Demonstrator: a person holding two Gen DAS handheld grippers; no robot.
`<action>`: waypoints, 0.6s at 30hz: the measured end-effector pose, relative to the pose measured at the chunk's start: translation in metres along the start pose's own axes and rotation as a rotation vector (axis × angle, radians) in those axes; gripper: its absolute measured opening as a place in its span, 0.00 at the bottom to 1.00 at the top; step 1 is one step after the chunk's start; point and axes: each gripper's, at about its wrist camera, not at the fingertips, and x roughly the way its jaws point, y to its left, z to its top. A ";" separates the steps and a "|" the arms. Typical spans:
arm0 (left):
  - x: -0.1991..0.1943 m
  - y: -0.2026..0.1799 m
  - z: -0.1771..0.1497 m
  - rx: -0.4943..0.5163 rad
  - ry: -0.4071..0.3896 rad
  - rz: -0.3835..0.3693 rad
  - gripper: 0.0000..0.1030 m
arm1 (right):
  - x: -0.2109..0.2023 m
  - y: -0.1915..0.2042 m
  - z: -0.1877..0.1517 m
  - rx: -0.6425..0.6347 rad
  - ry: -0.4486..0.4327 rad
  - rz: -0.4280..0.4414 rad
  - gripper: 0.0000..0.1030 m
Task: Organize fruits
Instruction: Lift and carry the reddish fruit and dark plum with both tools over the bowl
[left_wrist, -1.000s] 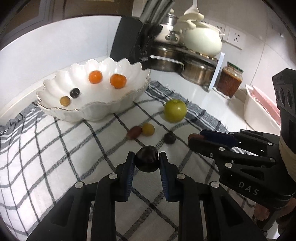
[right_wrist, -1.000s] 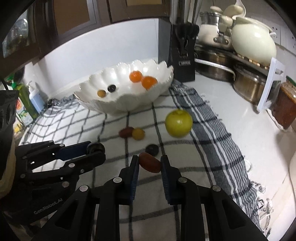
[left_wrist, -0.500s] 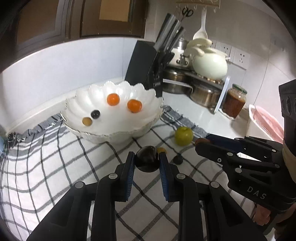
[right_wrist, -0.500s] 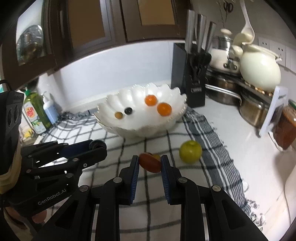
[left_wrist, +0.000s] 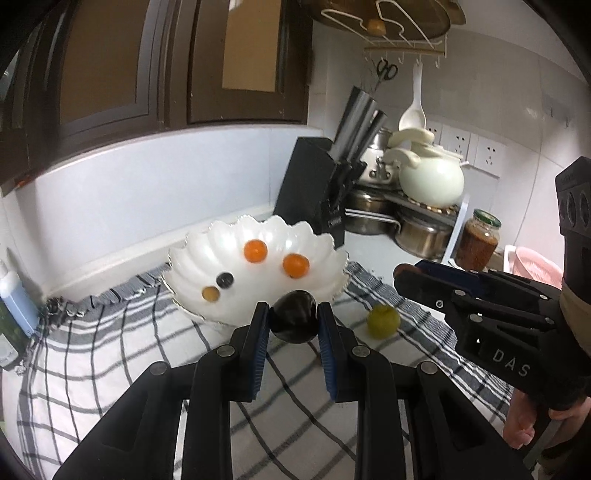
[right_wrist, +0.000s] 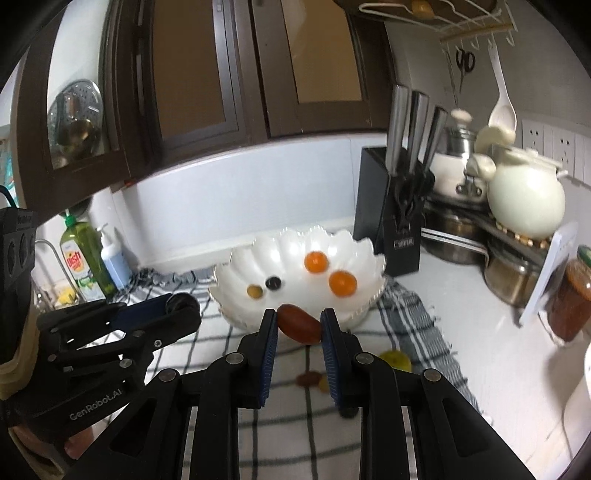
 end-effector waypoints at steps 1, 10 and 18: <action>0.000 0.002 0.002 -0.001 -0.006 0.006 0.26 | 0.001 0.001 0.003 -0.005 -0.008 0.001 0.25; 0.010 0.015 0.019 -0.010 -0.033 0.042 0.26 | 0.020 0.001 0.021 -0.006 -0.032 0.006 0.25; 0.029 0.026 0.030 -0.020 -0.023 0.059 0.26 | 0.040 0.001 0.037 0.001 -0.030 0.011 0.25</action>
